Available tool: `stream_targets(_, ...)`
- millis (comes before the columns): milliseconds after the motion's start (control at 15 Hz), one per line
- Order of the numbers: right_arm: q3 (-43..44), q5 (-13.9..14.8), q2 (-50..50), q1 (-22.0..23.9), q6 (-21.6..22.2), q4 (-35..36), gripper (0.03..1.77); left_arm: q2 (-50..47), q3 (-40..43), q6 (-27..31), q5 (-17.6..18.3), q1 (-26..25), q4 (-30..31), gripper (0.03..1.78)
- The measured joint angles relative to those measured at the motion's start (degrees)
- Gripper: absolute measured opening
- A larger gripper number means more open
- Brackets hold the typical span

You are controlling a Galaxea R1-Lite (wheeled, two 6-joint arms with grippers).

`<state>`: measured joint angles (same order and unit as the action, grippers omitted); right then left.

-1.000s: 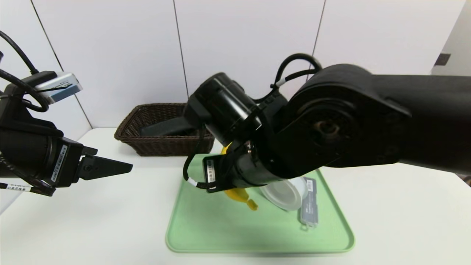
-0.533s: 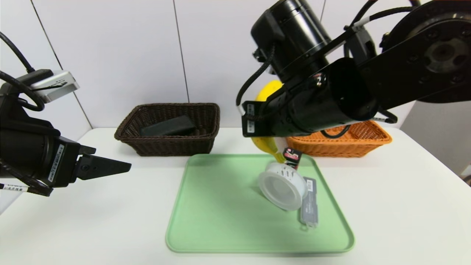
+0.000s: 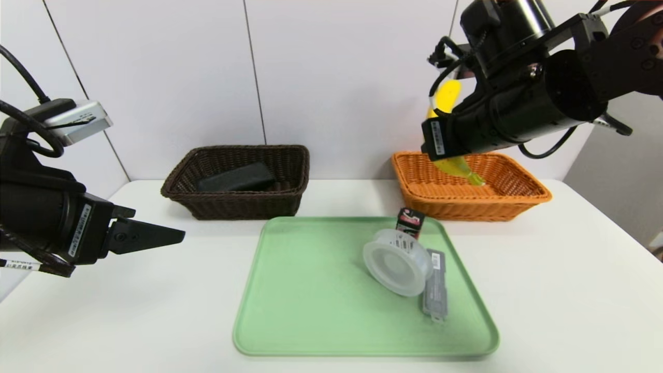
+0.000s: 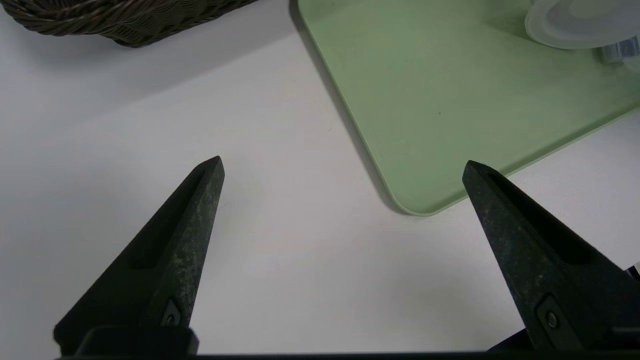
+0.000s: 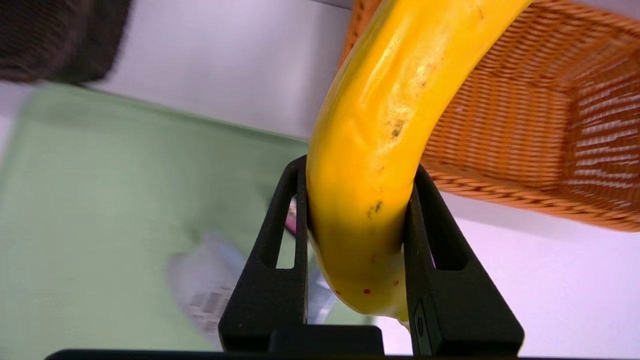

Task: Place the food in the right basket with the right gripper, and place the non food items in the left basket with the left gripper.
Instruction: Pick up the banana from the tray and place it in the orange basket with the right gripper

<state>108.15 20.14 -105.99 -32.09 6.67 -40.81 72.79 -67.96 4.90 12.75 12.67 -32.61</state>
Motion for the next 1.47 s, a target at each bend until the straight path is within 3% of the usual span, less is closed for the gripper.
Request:
stream_targets(133, -1.4, -2.1, 0.3, 3.5, -9.6, 0.0, 0.52, 0.0, 0.1, 0.0, 0.0, 0.0, 0.0, 1.69)
stream_targets(533, -2.0, -13.2, 0.4, 16.3, -40.5, -0.5, 0.52, -0.5, 0.2, -0.1, 0.0, 0.0, -0.1, 1.69)
stream_targets(800, -2.1, -16.2, -0.9, 22.8, -61.5, -0.7, 0.52, -0.9, 0.6, -0.1, 0.1, 0.0, 0.0, 1.69)
stream_targets(1000, -1.8, -17.9, -2.7, 24.6, -69.1, -0.3, 0.52, -1.2, 0.9, -0.1, 0.0, 0.0, 0.0, 1.69)
stream_targets(1467, 1.8, -16.2, -8.4, 24.8, -83.3, -0.1, 0.52, -1.3, 2.1, -0.2, -0.1, 0.0, 0.1, 1.69)
